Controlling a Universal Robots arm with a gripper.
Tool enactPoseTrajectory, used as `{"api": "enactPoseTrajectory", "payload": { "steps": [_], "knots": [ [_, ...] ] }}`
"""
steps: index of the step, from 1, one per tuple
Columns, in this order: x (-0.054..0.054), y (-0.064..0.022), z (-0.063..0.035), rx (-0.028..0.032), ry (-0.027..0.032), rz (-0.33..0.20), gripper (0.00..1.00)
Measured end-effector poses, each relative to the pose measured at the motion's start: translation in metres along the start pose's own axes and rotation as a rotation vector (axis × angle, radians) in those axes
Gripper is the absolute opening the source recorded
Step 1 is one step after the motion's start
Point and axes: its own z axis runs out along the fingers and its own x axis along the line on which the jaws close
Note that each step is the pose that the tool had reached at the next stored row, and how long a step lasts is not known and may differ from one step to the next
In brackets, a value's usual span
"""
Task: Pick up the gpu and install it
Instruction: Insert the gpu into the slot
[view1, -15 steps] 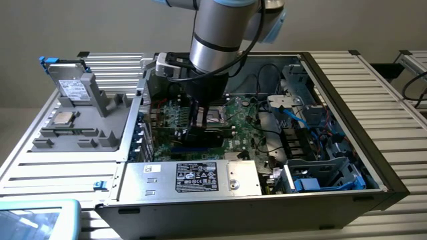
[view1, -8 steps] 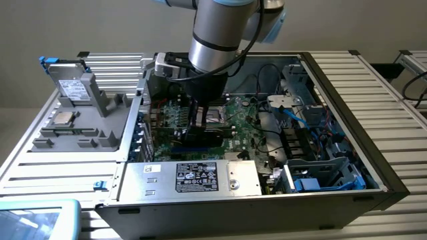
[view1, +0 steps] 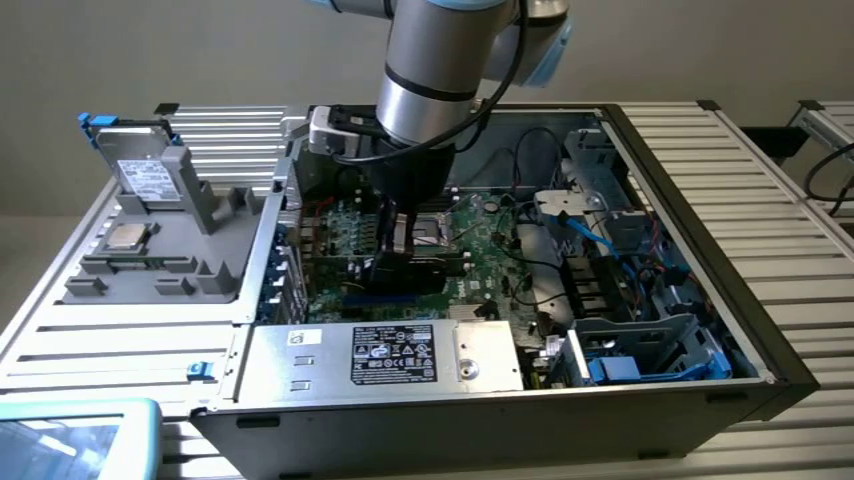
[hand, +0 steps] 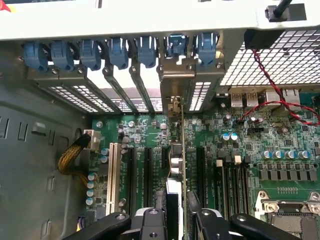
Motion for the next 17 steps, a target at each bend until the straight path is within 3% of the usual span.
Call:
{"api": "enactPoseTrajectory", "payload": {
  "steps": [14,17],
  "knots": [
    [-0.0044,0.0008,-0.0018,0.0,-0.0002,0.002,0.27],
    [-0.0045,0.0015,-0.0012,0.0045,-0.0004,0.002,0.27]
  ]
}}
